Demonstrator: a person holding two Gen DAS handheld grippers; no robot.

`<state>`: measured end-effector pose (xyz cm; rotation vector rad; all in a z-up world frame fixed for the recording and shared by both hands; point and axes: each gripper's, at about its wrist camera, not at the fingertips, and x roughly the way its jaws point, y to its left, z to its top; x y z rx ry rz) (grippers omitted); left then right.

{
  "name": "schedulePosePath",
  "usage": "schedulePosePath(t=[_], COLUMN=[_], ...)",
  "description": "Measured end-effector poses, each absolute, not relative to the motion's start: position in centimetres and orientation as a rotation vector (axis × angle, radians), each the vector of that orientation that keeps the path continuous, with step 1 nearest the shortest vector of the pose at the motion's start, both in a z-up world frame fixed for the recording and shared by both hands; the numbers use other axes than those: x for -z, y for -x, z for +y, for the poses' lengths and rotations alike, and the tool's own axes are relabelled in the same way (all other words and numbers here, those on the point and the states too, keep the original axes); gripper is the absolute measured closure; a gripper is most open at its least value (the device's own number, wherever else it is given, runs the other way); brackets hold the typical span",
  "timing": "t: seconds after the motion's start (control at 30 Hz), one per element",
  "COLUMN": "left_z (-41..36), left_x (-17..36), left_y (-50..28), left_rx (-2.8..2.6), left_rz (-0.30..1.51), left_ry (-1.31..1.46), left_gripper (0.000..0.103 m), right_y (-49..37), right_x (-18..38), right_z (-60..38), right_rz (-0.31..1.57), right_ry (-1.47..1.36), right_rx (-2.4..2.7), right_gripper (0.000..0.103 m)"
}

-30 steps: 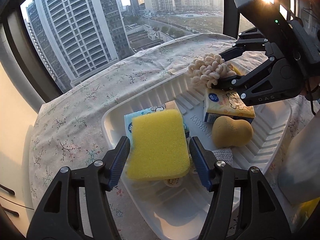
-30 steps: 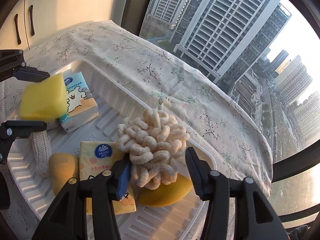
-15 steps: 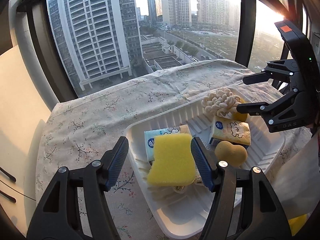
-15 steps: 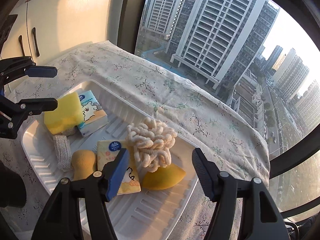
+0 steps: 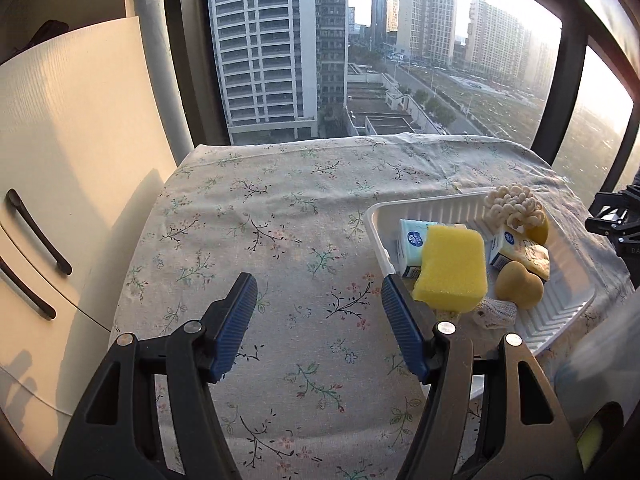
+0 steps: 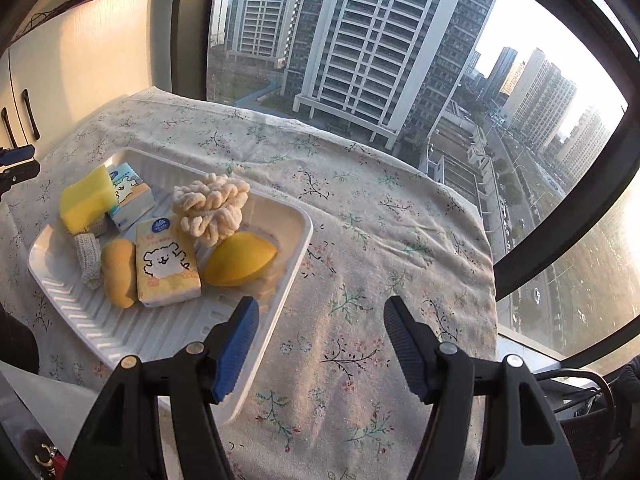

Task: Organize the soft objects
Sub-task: 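Move both open tools back over the green cloth and yellow sponge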

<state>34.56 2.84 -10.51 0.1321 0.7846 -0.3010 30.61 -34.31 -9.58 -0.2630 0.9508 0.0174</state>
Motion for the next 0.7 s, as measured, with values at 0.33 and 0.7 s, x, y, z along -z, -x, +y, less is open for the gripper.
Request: schedulePosePath(t=[0.33,0.7], left_z=[7.4,9.6], left_x=[12.0,14.5], left_y=[-29.8,-20.9], left_rx=[0.222,0.227], left_rz=[0.813,0.838], left_ry=[-0.112,-0.174], left_gripper=[0.040,0.040], right_y=[-24.1,-14.1], right_x=[11.1,13.5], right_z=[-38.0,-39.3], right_rz=[1.012,1.054], right_ry=[0.176,0.129], right_rx=[0.070,0.114], right_gripper=[0.035,0.035])
